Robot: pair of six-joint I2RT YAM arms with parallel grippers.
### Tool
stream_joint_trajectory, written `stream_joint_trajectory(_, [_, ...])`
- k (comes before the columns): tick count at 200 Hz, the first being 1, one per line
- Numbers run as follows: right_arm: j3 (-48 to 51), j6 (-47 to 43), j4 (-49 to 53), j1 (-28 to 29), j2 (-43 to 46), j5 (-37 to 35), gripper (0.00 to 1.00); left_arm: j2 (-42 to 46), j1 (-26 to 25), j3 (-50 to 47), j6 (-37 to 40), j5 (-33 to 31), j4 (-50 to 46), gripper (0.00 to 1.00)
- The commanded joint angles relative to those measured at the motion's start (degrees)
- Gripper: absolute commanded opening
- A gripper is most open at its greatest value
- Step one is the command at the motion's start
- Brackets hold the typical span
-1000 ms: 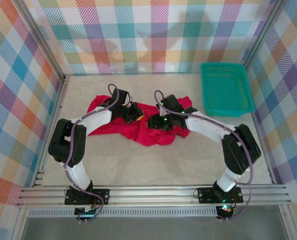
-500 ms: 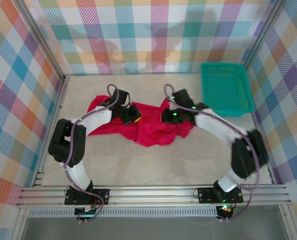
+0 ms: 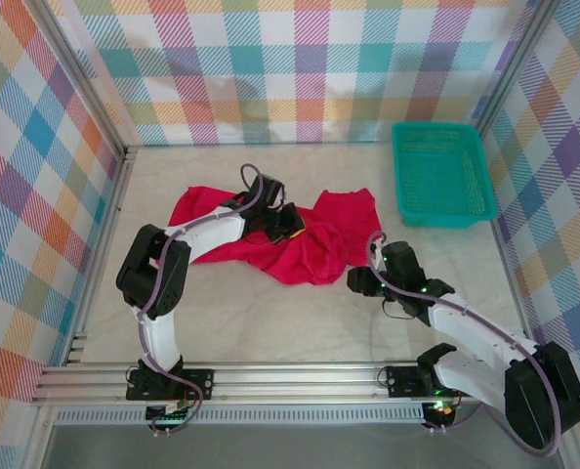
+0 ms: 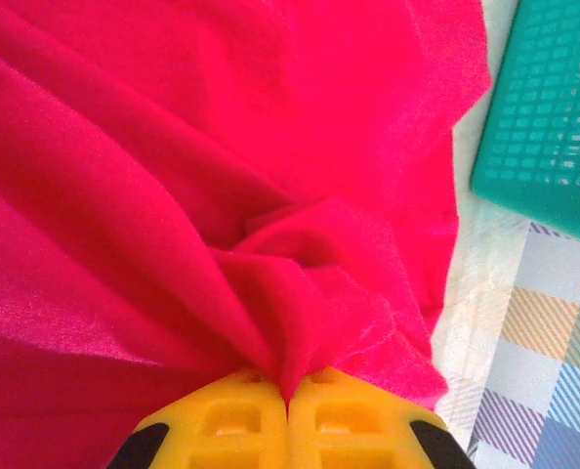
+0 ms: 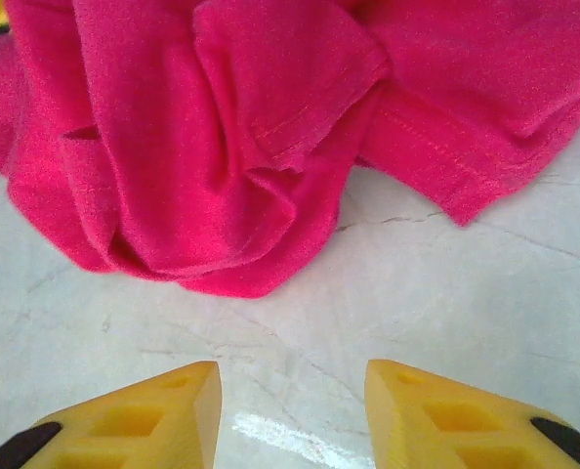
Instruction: Fold the inside-out t-shirt
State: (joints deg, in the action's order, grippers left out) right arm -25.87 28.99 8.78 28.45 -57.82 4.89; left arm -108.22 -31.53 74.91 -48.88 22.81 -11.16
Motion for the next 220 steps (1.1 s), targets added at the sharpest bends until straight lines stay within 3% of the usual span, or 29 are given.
stream_joint_trajectory(1, [-6.4, 2.4, 2.1, -0.1, -1.2, -2.9, 0.44, 1.1, -1.4, 1.7, 0.0, -1.1, -1.2, 0.0])
stream_joint_trajectory(55, [-20.4, 3.9, 3.2, 1.9, -15.9, 5.5, 0.54, 2.7, -1.8, 2.0, 2.5, -3.7, -6.2, 0.0])
stream_joint_trajectory(77, [-23.3, 5.2, 2.1, 1.9, -23.7, 7.9, 0.53, 3.5, -1.8, 2.1, 3.6, -4.3, -8.3, 0.0])
stream_joint_trajectory(85, [-23.9, 6.1, 2.2, 1.8, -26.2, 7.0, 0.46, 3.6, -1.8, 2.1, 4.0, -4.5, -9.0, 0.0])
stream_joint_trajectory(106, [-23.0, 8.6, -1.3, 0.3, -29.3, 6.6, 0.09, 3.9, -1.5, 2.4, 5.4, -5.8, -12.0, 0.0])
stream_joint_trajectory(116, [-22.1, 9.3, -3.8, -0.6, -29.4, 7.5, 0.0, 4.4, -1.5, 2.4, 5.9, -8.3, -14.5, 0.0])
stream_joint_trajectory(135, [-22.1, 8.9, -5.8, -1.1, -29.1, 10.0, 0.0, 6.5, -1.8, 2.4, 7.4, -13.7, -18.7, 0.0])
stream_joint_trajectory(149, [-22.1, 8.6, -7.0, -1.1, -29.1, 12.4, 0.0, 8.3, -2.9, 2.4, 8.3, -17.0, -21.0, 0.15])
stream_joint_trajectory(164, [-21.6, 8.4, -8.5, -1.1, -29.1, 15.1, 0.0, 10.2, -4.5, 1.9, 8.8, -18.3, -21.7, 0.2])
stream_joint_trajectory(192, [-21.5, 8.1, -7.9, -1.1, -28.5, 15.7, 0.26, 10.3, -7.2, 1.2, 8.4, -12.8, -19.6, 0.22])
stream_joint_trajectory(208, [-22.0, 7.7, -5.6, -1.2, -27.6, 13.2, 0.32, 8.5, -8.0, 0.5, 7.3, -8.8, -16.7, 0.22])
stream_joint_trajectory(220, [-22.4, 7.5, -2.8, -1.5, -26.8, 9.9, 0.35, 6.4, -8.1, 0.9, 6.6, -7.8, -16.3, 0.15])
